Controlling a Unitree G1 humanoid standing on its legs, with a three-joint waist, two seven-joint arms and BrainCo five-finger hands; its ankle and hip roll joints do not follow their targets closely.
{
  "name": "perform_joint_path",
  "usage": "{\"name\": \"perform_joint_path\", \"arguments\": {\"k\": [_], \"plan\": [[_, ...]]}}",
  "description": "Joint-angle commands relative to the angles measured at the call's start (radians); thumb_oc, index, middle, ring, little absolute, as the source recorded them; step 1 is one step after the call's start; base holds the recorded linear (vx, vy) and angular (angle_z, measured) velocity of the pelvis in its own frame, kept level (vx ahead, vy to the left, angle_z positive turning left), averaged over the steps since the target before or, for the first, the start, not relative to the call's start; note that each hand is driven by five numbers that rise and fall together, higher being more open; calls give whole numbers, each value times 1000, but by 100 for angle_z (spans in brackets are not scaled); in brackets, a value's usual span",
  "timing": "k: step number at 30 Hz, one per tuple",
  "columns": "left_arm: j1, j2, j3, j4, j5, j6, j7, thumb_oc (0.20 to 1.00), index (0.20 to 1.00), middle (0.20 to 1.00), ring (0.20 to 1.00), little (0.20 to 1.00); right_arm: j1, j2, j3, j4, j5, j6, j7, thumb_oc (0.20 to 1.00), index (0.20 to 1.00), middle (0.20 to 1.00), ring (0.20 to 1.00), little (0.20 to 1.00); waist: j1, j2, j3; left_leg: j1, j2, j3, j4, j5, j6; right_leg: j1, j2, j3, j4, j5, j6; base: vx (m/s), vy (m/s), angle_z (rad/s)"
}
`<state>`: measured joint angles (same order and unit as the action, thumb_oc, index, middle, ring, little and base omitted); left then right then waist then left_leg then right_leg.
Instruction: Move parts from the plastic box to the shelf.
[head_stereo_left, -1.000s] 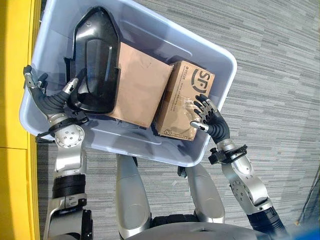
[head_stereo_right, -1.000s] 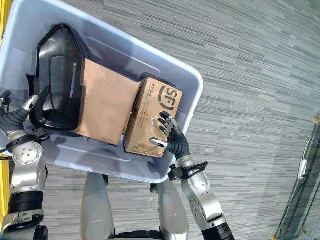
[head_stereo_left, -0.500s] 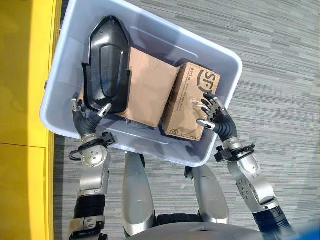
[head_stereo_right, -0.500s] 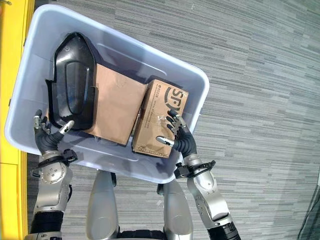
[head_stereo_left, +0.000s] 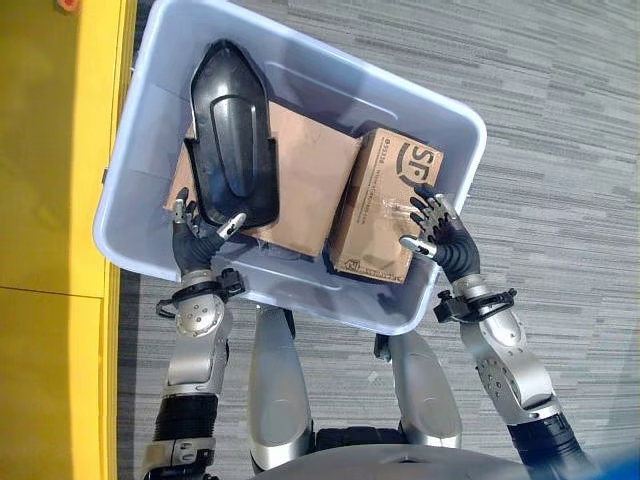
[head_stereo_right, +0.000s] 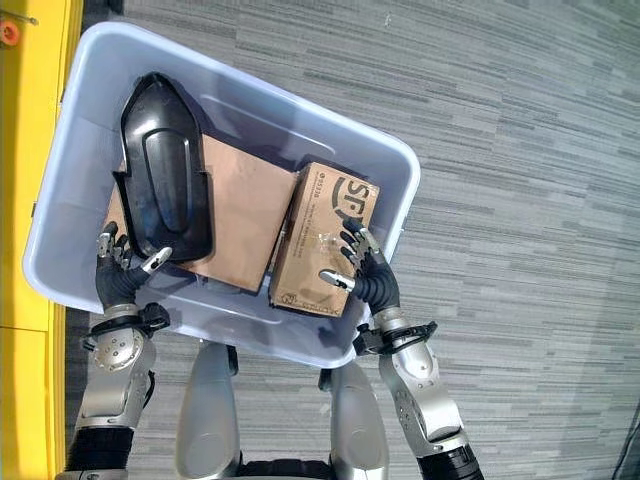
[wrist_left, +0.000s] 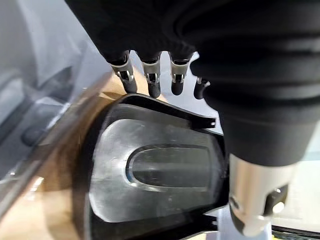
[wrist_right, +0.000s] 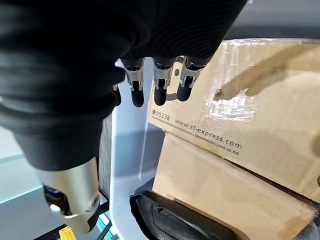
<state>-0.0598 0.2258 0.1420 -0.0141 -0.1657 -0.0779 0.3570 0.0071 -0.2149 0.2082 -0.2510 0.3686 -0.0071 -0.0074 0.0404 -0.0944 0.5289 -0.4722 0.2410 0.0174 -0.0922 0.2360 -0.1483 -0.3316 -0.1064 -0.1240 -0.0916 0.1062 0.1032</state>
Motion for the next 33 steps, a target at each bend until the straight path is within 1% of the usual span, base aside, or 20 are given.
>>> {"name": "perform_joint_path", "arguments": {"k": [1, 6, 7, 8, 9, 10, 17, 23, 27, 33], "plan": [[-8, 60, 95, -88, 49, -33, 28, 1000, 1000, 1000, 1000, 1000, 17, 14, -33, -103, -14, -33, -2, 1000, 1000, 1000, 1000, 1000, -14, -15, -9, 135, 20, 45, 5, -171, 14, 48, -75, 6, 15, 36, -52, 0, 0, 0], [-11, 65, 148, -136, 73, -43, 64, 1000, 1000, 1000, 1000, 1000, 14, 13, -27, -110, -13, -38, -4, 1000, 1000, 1000, 1000, 1000, -10, -14, -9, 141, 16, 47, 5, -171, 12, 57, -77, 5, 14, 30, -53, 0, 0, 0], [-1, 67, 157, -149, 79, -45, 71, 1000, 1000, 1000, 1000, 1000, 21, 10, -22, -113, -13, -39, -3, 1000, 1000, 1000, 1000, 1000, -7, -12, -9, 156, 18, 50, 5, -179, 10, 72, -75, 5, 12, 24, -53, -2, 3, 4], [-8, 70, 164, -152, 83, -46, 75, 1000, 1000, 1000, 1000, 1000, 12, 11, -22, -113, -12, -39, -3, 1000, 1000, 1000, 1000, 1000, -7, -13, -9, 143, 16, 47, 5, -172, 11, 61, -77, 4, 14, 28, -53, 21, -2, 4], [1, 71, 169, -157, 87, -47, 81, 1000, 1000, 1000, 1000, 1000, 19, 9, -18, -115, -13, -40, -3, 1000, 1000, 1000, 1000, 1000, -5, -12, -9, 157, 18, 49, 5, -179, 9, 75, -75, 5, 12, 22, -53, -21, 6, 4], [-6, 72, 175, -160, 88, -47, 83, 1000, 1000, 1000, 1000, 1000, 11, 8, -20, -116, -13, -40, -3, 1000, 1000, 1000, 1000, 1000, -6, -13, -9, 145, 16, 46, 5, -172, 11, 63, -77, 4, 14, 26, -54, -3, 9, 4], [-12, 84, 186, -178, 110, -51, 92, 1000, 1000, 1000, 1000, 1000, 2, 2, -16, -114, -15, -44, -5, 1000, 1000, 1000, 1000, 1000, 0, -15, -9, 152, 15, 47, 5, -174, 10, 68, -78, 2, 13, 25, -55, 0, 0, 0], [-65, 101, 175, -134, 117, -50, 110, 1000, 1000, 1000, 1000, 1000, -11, 4, -7, -106, -17, -46, -12, 1000, 1000, 1000, 1000, 1000, -5, -23, -9, 154, 15, 50, 5, -176, 9, 67, -78, 2, 15, 24, -54, 0, 0, 0], [-116, 110, 147, -73, 99, -49, 114, 1000, 1000, 1000, 1000, 1000, -13, 7, 2, -102, -8, -44, -13, 1000, 1000, 1000, 1000, 1000, -12, -30, -9, 149, 14, 53, 5, -175, 9, 59, -77, 5, 17, 24, -54, 0, 0, 0], [-148, 120, 118, 26, 67, -45, 111, 1000, 1000, 1000, 1000, 1000, -6, 8, 3, -92, 6, -39, -13, 1000, 1000, 1000, 1000, 1000, -22, -32, -9, 144, 15, 54, 5, -177, 8, 48, -75, 7, 19, 26, -53, 0, 0, 0]]}}
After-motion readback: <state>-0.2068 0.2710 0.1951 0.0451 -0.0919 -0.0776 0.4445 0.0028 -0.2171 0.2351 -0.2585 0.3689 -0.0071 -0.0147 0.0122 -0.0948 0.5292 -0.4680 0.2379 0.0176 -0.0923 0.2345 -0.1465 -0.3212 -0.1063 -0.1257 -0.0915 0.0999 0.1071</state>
